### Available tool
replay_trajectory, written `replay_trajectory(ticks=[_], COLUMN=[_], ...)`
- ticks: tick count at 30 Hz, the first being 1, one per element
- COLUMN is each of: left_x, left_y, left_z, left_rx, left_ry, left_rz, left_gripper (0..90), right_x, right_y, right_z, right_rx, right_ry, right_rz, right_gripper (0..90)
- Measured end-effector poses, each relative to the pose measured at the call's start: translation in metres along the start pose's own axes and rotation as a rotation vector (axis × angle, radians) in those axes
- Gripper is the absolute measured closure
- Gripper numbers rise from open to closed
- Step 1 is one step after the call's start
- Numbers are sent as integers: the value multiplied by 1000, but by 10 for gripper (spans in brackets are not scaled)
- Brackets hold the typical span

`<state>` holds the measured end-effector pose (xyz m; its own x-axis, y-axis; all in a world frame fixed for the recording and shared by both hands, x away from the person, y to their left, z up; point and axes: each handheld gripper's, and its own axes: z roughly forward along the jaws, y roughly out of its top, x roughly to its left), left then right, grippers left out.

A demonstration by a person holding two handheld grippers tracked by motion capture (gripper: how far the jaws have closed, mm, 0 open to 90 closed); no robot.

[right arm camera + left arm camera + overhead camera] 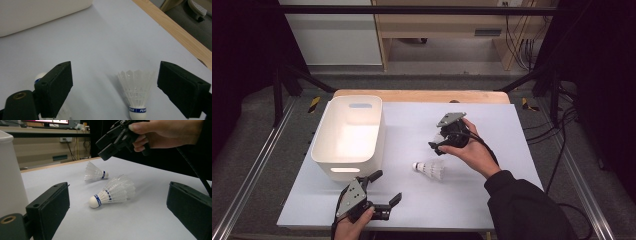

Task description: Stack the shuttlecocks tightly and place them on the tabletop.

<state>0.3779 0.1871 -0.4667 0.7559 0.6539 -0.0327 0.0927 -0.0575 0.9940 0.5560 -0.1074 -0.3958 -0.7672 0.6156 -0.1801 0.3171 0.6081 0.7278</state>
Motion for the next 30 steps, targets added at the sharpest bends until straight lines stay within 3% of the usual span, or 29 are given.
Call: replay_trajectory(ticks=[9,13,25,30], left_x=[2,2,2,2], left_y=[0,0,0,0], left_z=[-1,-1,-1,-1], left_rx=[-3,-4,0,1], left_ry=[2,2,2,2], left_rz=[1,2,11,9], left_gripper=[45,45,45,45], right_x=[-12,-11,-10,-8], right_y=[11,15,21,17], right_z=[24,36,53,62], right_rx=[32,59,98,122], right_ry=[-3,13,27,23], right_rz=[-21,-59,-93,-142], right_gripper=[143,156,184,207])
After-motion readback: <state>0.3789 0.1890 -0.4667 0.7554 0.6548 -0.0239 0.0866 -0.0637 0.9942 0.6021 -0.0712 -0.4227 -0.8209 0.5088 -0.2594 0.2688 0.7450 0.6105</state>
